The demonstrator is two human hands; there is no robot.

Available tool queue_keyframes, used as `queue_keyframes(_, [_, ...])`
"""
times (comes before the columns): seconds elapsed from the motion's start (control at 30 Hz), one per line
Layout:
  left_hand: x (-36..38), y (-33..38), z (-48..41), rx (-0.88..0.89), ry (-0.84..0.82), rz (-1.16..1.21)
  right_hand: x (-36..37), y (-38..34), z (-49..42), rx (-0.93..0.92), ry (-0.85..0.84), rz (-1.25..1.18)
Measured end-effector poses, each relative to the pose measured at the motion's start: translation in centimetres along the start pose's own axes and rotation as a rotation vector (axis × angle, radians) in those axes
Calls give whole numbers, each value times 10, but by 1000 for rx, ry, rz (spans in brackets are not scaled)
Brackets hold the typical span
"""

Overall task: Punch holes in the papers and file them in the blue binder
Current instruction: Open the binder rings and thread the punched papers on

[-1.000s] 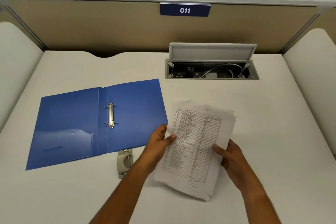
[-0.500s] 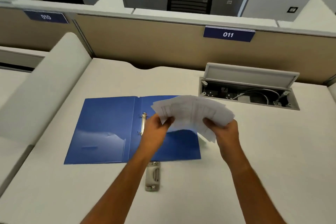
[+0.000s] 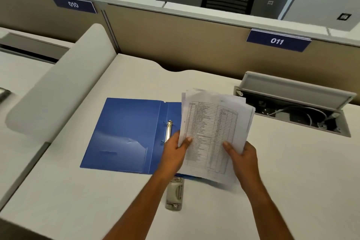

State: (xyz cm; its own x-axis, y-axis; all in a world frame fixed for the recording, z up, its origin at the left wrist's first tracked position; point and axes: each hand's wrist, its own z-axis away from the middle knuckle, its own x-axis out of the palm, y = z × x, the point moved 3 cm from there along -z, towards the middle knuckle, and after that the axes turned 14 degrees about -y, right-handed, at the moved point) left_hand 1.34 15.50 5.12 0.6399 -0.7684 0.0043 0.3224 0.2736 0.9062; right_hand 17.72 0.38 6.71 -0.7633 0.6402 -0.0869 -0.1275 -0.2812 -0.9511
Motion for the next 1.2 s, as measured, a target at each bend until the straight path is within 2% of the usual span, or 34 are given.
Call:
queue_keyframes(0.13, [-24, -1, 0, -37, 25, 108, 12, -1, -8, 30, -112, 15])
queue_keyframes(0.4, [-62, 8, 7, -39, 118, 330, 35, 0, -21, 49, -106, -133])
queue_keyframes(0.57, [-76, 8, 8, -50, 167, 274, 44, 1, -25, 23, -123, -165])
queue_keyframes(0.77, [-91, -2, 6, -43, 108, 252, 46, -1, -28, 40, -144, -154])
queue_keyframes(0.9, [-96, -9, -2, -68, 7, 178, 41, -1, -35, 63, -142, -71])
queue_keyframes(0.97, [-102, -17, -9, -83, 16, 91, 34, -1, -39, 73, -141, -44])
queue_keyframes(1.1, [-120, -35, -20, -47, 164, -331, 26, 1, -51, 102, -141, 4])
queue_keyframes(1.2, [-122, -42, -28, 4, 129, -523, 30, 4, -58, 116, -160, 27])
